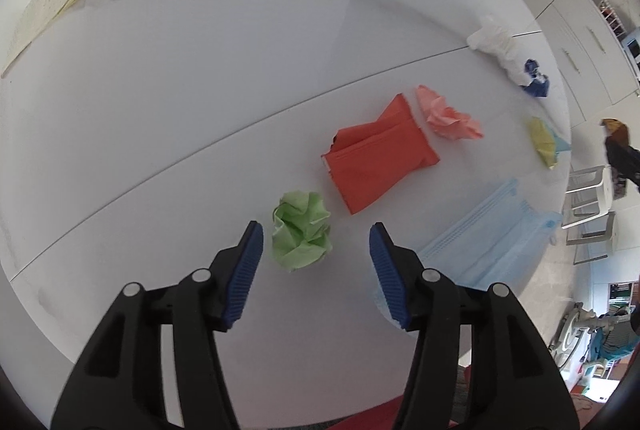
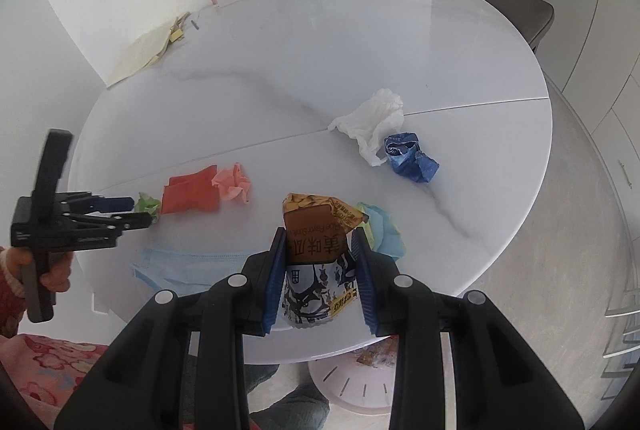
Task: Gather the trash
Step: 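Close the left tool on the crumpled green paper while the right tool holds the carton, then carry the carton and green paper to the bin and open both tools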
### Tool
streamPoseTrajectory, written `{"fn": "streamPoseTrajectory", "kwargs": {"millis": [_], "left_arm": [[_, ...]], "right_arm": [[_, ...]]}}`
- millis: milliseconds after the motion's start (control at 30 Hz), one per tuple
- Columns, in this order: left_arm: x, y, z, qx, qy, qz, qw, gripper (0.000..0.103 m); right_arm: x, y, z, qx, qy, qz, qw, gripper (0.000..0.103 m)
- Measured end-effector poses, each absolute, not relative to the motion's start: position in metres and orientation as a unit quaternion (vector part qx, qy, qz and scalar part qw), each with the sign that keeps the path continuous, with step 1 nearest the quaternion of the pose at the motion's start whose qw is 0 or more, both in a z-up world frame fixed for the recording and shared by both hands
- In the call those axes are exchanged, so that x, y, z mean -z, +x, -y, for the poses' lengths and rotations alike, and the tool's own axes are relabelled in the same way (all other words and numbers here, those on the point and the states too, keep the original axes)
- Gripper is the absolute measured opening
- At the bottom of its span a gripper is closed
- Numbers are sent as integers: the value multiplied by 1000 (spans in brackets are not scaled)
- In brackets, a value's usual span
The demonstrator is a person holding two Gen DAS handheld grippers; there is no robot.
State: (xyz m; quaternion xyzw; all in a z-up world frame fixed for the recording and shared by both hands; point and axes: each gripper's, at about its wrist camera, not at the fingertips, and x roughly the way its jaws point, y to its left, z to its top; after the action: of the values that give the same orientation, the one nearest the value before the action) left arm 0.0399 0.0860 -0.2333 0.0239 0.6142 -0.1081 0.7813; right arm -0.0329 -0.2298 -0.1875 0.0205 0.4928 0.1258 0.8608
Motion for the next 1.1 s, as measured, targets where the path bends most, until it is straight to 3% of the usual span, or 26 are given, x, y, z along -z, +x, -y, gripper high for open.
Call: {"fn": "streamPoseTrajectory", "kwargs": {"millis": [200,333,600,800,1100], "left_arm": [[248,44,-83,95,32,-625,774,52],[248,42,-85,91,42,-618,779,32],[236,38,-91,96,19,-611,786,29],[177,26,-71,148,-7,-574,805,29],[116,-16,36,305,8,-533,789,29]], "right_arm": [[184,-34,232,-125,26,-489,863,33],[183,-35,234,-126,31,-487,864,33],[178,-39,235,-133,37,-478,867,33],[163,-54,245,-128,45,-461,877,33],[152,-120,300,-66,85,-448,888,33]]}}
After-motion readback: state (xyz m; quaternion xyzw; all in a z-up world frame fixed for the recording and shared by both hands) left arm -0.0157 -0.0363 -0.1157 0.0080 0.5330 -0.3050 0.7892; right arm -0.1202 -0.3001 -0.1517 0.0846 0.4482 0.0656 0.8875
